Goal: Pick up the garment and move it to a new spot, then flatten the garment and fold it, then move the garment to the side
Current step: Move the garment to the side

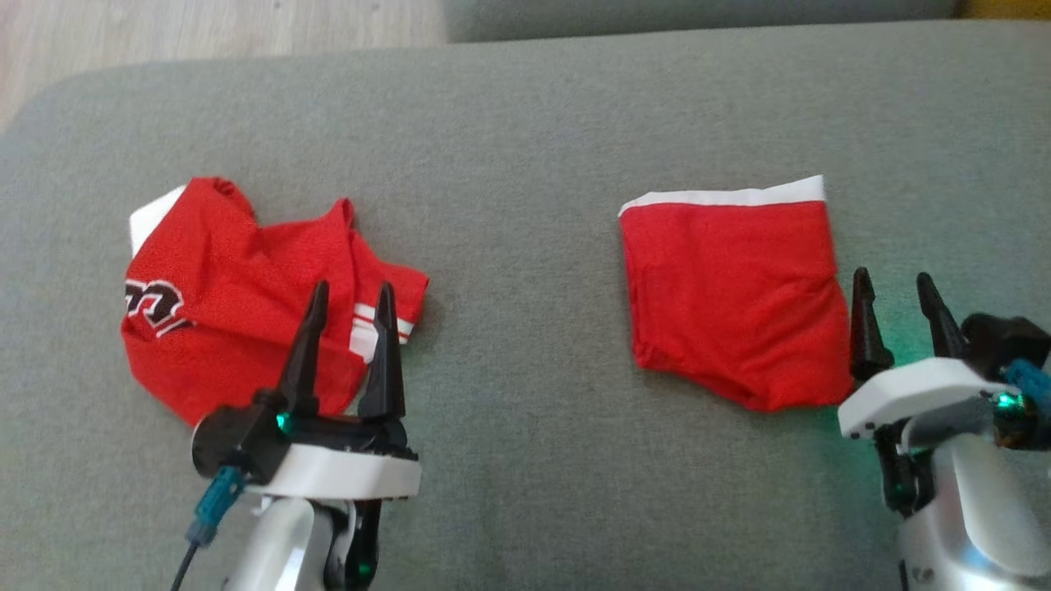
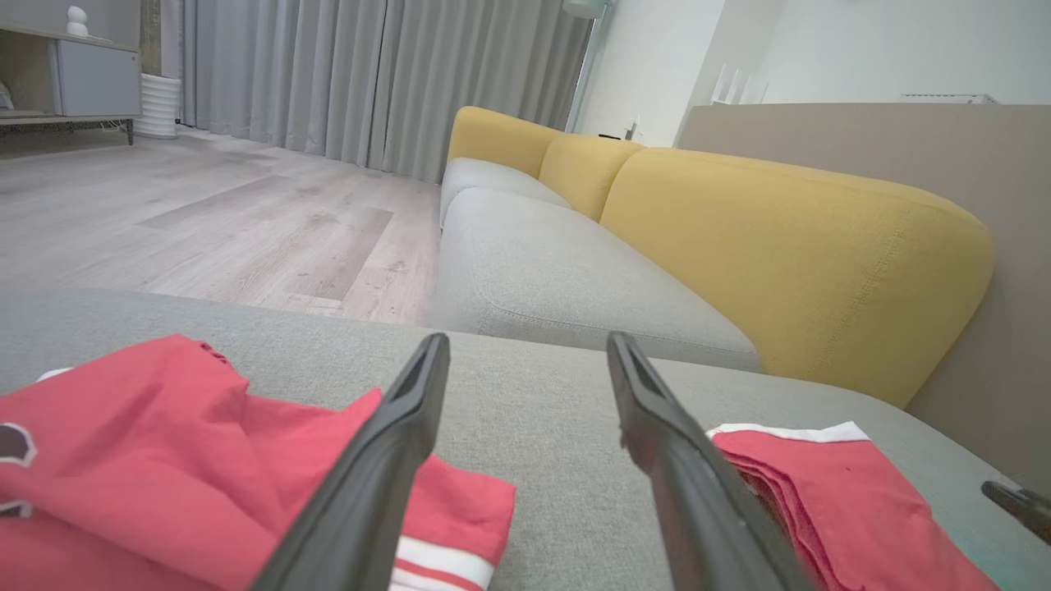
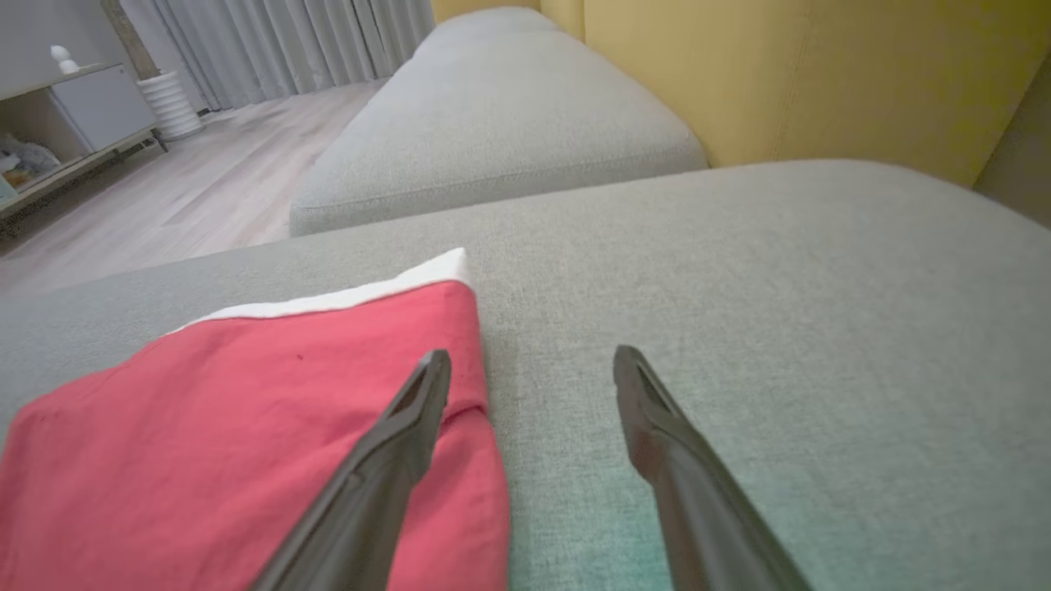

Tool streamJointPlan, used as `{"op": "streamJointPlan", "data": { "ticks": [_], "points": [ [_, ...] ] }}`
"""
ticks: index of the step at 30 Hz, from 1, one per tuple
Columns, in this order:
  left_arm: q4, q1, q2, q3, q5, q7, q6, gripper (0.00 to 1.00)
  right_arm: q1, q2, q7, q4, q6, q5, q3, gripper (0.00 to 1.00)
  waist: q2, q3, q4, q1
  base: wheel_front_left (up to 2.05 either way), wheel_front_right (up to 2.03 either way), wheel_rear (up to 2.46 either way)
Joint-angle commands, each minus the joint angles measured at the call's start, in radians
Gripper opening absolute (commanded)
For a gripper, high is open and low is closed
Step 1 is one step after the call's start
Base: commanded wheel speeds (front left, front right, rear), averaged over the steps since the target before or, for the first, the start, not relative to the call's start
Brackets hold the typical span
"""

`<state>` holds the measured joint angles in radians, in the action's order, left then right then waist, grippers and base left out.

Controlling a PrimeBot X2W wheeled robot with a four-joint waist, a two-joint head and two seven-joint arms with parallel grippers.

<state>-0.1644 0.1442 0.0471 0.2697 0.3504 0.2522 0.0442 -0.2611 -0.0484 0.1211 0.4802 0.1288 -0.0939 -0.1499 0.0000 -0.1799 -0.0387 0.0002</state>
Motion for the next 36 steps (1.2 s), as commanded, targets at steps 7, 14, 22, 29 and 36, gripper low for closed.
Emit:
{"op": "streamJointPlan", "data": {
  "ticks": [7,14,22,29,36],
  "points": [
    [0.028,0.062,0.003,-0.019,-0.01,0.01,0.002,1.0,-0.1,-0.002,-0.04,0.117,0.002,-0.048,0.036,1.0,0.0,-0.057,-0.046,-0.0002,0.0,0.0,0.0],
    [0.031,0.077,0.003,-0.015,-0.013,0.01,-0.001,1.0,-0.147,-0.002,-0.069,0.204,0.002,-0.039,0.084,1.0,0.0,-0.077,-0.051,-0.0002,0.0,0.0,0.0],
    [0.028,0.082,0.003,-0.013,-0.01,0.01,-0.005,1.0,-0.178,-0.002,-0.027,0.227,0.002,0.023,0.086,0.0,0.0,-0.063,-0.036,-0.0002,0.0,0.0,0.0],
    [0.029,0.073,0.003,-0.015,0.002,0.01,-0.009,1.0,-0.195,-0.052,-0.008,0.193,0.002,0.11,0.125,0.0,0.0,-0.025,-0.012,-0.0002,0.0,0.0,0.0],
    [0.04,0.065,0.003,-0.02,0.018,0.01,-0.014,1.0,-0.218,-0.239,-0.08,0.113,0.002,0.094,0.279,0.0,0.0,-0.011,0.005,-0.0002,0.0,0.0,0.0]
  ]
}}
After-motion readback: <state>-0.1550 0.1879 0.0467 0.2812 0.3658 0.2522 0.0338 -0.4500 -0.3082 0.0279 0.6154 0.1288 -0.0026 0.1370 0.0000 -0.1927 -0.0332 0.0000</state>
